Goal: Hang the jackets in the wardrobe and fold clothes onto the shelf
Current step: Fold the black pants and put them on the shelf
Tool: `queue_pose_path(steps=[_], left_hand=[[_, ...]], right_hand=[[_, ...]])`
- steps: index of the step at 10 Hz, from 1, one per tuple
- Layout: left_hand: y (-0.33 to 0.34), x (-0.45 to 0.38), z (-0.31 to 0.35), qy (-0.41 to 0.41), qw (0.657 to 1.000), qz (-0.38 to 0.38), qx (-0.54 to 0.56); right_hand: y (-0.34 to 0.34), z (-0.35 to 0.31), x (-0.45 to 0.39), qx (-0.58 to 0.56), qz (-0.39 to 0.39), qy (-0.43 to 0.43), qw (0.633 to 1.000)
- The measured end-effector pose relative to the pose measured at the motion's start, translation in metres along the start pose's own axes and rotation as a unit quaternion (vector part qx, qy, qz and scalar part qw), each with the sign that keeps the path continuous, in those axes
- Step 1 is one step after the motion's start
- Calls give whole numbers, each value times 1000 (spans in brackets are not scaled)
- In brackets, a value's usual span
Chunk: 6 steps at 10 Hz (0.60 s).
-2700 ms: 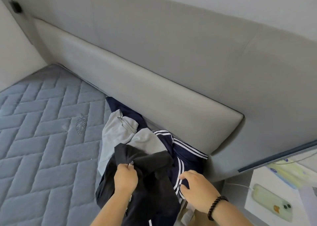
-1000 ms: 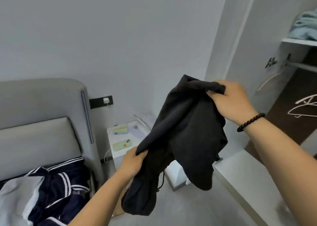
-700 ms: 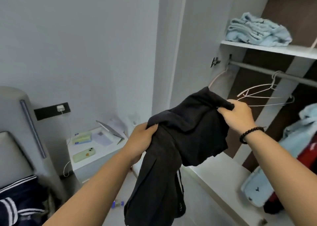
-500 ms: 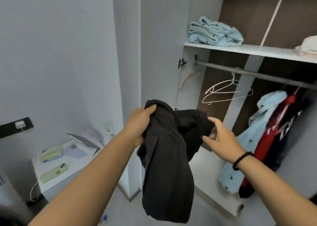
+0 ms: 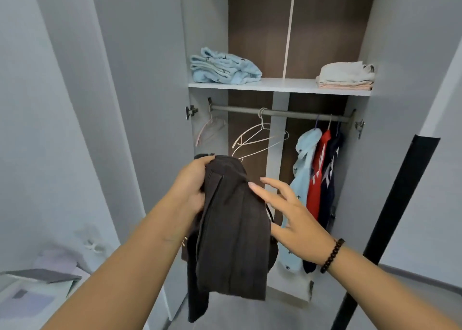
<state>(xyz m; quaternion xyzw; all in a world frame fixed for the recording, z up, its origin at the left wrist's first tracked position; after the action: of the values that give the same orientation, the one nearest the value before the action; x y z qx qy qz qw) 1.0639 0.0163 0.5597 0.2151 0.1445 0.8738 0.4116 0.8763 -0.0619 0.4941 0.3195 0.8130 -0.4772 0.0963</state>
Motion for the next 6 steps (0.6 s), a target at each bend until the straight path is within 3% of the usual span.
queue_pose_path(steps=[1,2,3,4,6], left_hand=[[10,0,-9,-36,997,-70,1],[10,-1,-18,-71,988,-138,10],[7,0,-26,-106,968,-221,-55],[7,7,-26,-96,951,-258,-140],[20,18,-15,86,925,-303,-211]], right_hand=[[-8,-4,-12,60,43,-10,997],[-21,-3,-28,111,67,83,988],[-33,-1,-38,-52,175,187,965],[-48,-14,-48,189,142,200,951],[-57,-29,-66,156,157,175,959]])
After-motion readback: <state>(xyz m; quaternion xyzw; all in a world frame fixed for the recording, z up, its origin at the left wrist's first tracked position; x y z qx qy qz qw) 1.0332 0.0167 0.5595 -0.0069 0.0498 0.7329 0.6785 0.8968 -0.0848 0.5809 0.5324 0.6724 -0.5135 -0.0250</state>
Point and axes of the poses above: each hand's wrist, its own x-axis away from the middle knuckle, its own y-axis out of the palm, z = x × y, the point moved 1 cm from there along -x, towards the middle knuckle, and after that the axes turned 1 degree about z, right-handed, at the moved point
